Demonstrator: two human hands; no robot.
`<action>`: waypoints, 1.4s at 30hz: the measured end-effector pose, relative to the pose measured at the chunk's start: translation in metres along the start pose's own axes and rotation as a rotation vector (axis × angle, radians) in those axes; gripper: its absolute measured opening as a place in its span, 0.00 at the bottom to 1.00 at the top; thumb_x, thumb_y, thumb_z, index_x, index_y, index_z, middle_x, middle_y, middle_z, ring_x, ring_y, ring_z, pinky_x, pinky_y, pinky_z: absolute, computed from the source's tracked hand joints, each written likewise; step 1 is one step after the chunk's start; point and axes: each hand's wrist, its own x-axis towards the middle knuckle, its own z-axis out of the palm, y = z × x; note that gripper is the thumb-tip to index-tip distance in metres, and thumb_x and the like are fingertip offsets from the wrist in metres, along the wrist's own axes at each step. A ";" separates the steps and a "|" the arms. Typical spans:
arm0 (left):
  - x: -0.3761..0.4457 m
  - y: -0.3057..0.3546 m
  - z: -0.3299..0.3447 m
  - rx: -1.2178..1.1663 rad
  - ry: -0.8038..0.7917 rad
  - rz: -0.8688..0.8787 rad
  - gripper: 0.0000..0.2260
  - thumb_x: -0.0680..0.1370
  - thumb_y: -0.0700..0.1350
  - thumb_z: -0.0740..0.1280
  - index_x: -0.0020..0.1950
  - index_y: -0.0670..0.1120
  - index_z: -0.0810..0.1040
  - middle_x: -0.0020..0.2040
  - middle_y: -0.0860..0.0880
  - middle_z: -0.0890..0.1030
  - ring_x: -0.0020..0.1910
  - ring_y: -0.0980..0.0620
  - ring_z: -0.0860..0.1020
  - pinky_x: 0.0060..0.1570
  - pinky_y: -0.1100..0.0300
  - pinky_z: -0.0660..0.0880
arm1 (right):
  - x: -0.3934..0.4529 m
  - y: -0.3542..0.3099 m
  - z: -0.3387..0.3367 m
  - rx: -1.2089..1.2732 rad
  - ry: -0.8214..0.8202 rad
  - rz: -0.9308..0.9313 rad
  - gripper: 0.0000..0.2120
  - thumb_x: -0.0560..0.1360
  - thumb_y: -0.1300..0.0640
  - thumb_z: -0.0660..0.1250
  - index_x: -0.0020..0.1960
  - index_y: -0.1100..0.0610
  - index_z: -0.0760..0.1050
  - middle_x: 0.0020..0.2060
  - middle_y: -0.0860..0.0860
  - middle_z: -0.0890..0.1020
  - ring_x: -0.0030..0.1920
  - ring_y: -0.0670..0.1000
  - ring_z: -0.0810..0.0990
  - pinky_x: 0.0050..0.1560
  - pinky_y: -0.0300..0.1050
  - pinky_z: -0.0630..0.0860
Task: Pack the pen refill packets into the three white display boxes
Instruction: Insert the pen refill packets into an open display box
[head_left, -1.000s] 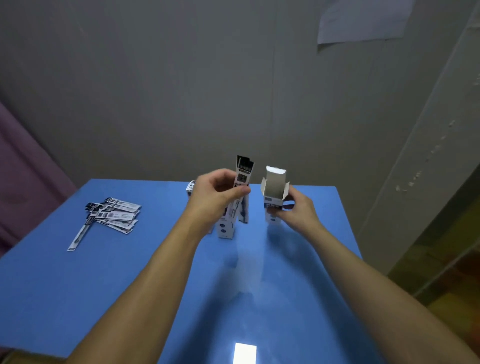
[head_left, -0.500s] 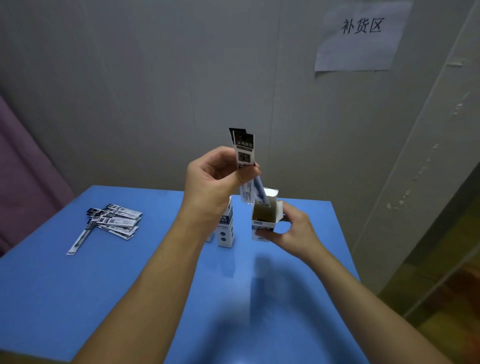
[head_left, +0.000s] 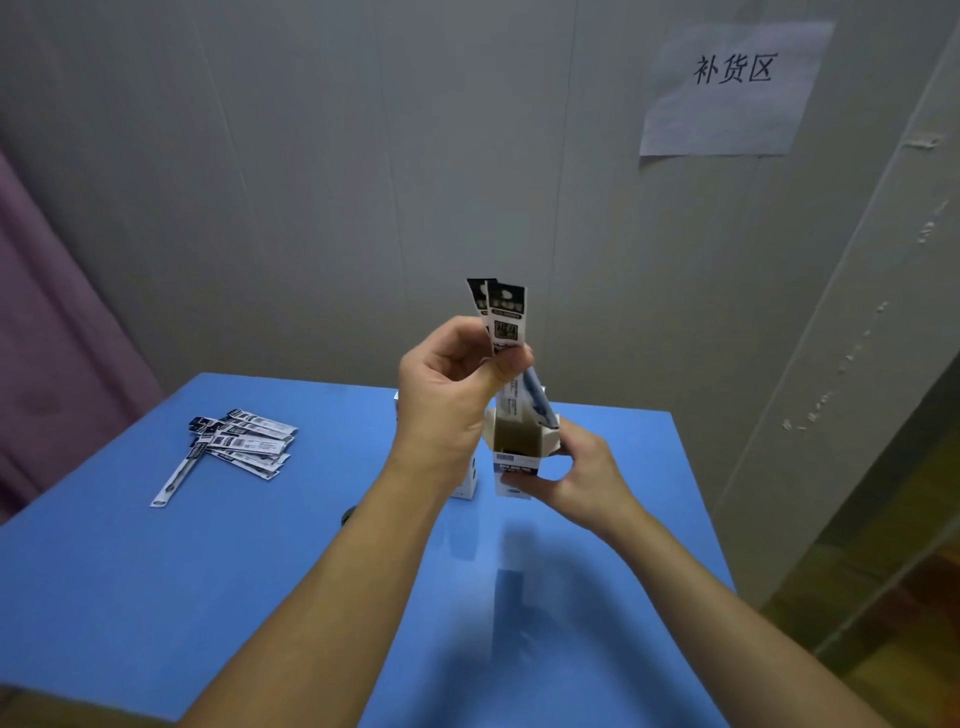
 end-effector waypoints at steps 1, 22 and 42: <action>-0.001 -0.001 0.001 -0.007 0.005 -0.003 0.06 0.69 0.40 0.76 0.42 0.46 0.82 0.39 0.48 0.83 0.41 0.49 0.81 0.45 0.59 0.78 | 0.001 -0.002 0.001 0.000 0.002 -0.005 0.20 0.67 0.52 0.81 0.56 0.49 0.80 0.49 0.40 0.83 0.50 0.45 0.81 0.51 0.40 0.79; -0.004 -0.016 -0.029 0.670 -0.157 0.041 0.08 0.69 0.45 0.80 0.45 0.53 0.85 0.45 0.55 0.82 0.48 0.56 0.81 0.51 0.57 0.76 | 0.008 -0.011 0.003 0.055 0.019 0.022 0.20 0.67 0.56 0.81 0.56 0.47 0.80 0.48 0.40 0.84 0.49 0.48 0.82 0.53 0.49 0.80; -0.006 -0.042 -0.096 0.705 0.033 0.021 0.10 0.73 0.44 0.78 0.52 0.52 0.83 0.49 0.55 0.79 0.50 0.56 0.78 0.48 0.60 0.76 | 0.018 0.011 0.057 0.111 -0.200 0.289 0.22 0.66 0.55 0.81 0.57 0.48 0.78 0.45 0.44 0.84 0.46 0.43 0.83 0.49 0.39 0.79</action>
